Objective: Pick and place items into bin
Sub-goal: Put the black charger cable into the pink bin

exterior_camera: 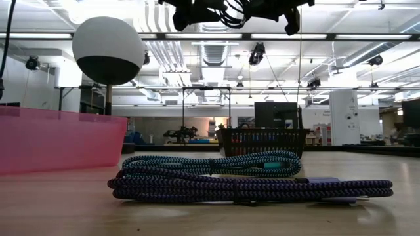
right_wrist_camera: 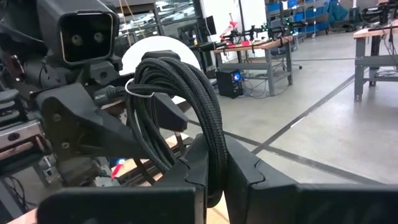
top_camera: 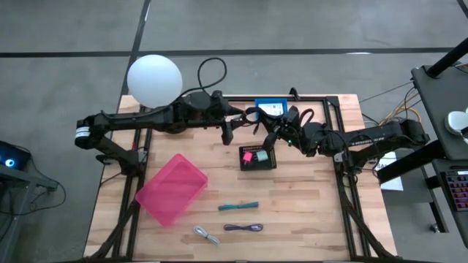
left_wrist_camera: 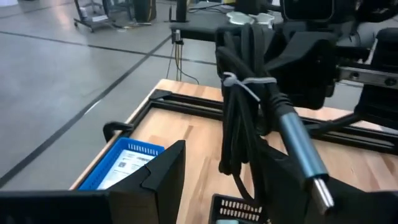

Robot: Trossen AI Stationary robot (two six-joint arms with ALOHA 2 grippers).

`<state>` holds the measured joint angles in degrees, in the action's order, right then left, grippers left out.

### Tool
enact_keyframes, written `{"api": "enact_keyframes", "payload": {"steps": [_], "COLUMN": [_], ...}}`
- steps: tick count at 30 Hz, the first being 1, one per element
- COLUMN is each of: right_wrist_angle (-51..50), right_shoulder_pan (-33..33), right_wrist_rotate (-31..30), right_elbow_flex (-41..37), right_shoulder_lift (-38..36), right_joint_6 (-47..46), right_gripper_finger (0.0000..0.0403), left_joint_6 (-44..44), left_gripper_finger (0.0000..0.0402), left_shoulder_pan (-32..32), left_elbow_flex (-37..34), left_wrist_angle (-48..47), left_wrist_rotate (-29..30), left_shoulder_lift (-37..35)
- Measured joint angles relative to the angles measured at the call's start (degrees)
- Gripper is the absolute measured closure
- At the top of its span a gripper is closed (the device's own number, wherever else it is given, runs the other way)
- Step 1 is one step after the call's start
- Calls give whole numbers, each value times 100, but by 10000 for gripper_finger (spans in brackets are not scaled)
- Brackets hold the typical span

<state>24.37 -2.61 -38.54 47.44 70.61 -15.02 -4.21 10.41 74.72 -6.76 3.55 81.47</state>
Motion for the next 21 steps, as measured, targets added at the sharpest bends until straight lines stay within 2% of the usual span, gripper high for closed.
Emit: {"api": "enact_keyframes", "payload": {"steps": [10, 14, 19, 21], "right_wrist_angle": [23, 4, -3, -8], "right_shoulder_pan": [4, 4, 4, 4], "right_wrist_rotate": [266, 272, 280, 283], "right_elbow_flex": [-9, -9, -9, -9], "right_shoulder_lift": [0, 0, 0, 0], "right_joint_6": [28, 25, 25, 19], "right_gripper_finger": [390, 390, 390, 390], "left_joint_6": [3, 6, 18, 14], "left_gripper_finger": [243, 286, 368, 381], "left_shoulder_pan": [0, -2, -2, -2], "left_elbow_flex": [0, 0, 2, 2], "left_wrist_angle": [50, 36, 28, 28], "left_wrist_rotate": [-18, -25, -45, -45], "left_shoulder_lift": [177, 174, 162, 162]}}
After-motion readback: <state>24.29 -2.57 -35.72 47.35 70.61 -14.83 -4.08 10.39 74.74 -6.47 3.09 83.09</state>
